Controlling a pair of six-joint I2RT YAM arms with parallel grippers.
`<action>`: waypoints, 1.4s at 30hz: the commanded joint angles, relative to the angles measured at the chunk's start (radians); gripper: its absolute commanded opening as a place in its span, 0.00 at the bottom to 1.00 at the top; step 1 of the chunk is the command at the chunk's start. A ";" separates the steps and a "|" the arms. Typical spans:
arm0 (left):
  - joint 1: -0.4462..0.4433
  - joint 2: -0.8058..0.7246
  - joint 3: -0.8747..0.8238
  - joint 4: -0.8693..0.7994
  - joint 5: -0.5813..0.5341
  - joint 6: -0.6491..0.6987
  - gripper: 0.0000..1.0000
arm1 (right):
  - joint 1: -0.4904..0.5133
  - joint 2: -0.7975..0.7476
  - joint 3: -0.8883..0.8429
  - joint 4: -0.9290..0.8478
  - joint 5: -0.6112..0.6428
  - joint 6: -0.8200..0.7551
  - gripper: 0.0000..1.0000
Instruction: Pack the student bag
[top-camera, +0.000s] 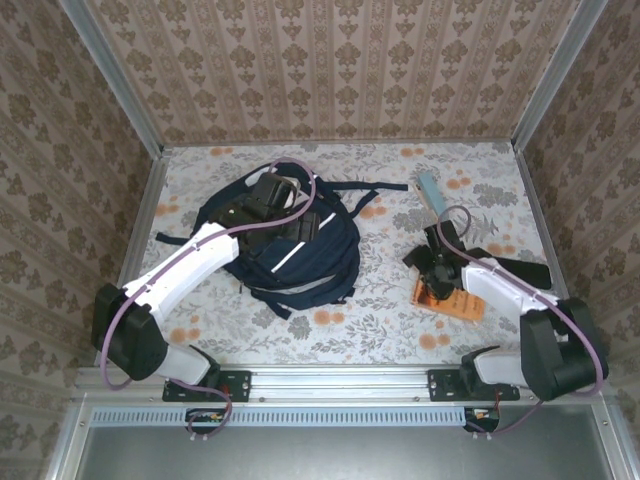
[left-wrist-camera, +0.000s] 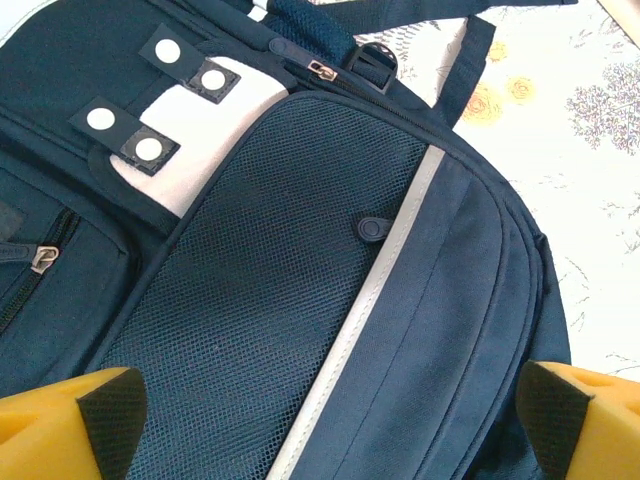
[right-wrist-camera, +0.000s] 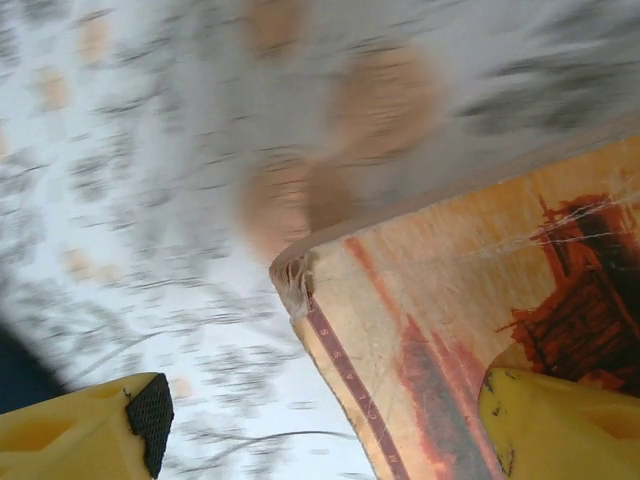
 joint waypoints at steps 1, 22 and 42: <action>0.009 -0.016 0.025 -0.002 0.032 0.028 1.00 | 0.015 0.128 0.068 0.125 -0.162 -0.002 0.83; -0.006 0.003 0.060 0.001 0.138 -0.012 1.00 | -0.158 0.269 0.351 -0.248 -0.003 -0.511 0.94; -0.242 0.181 0.059 0.183 0.288 -0.553 0.87 | -0.069 -0.121 -0.107 -0.056 -0.125 -0.158 0.82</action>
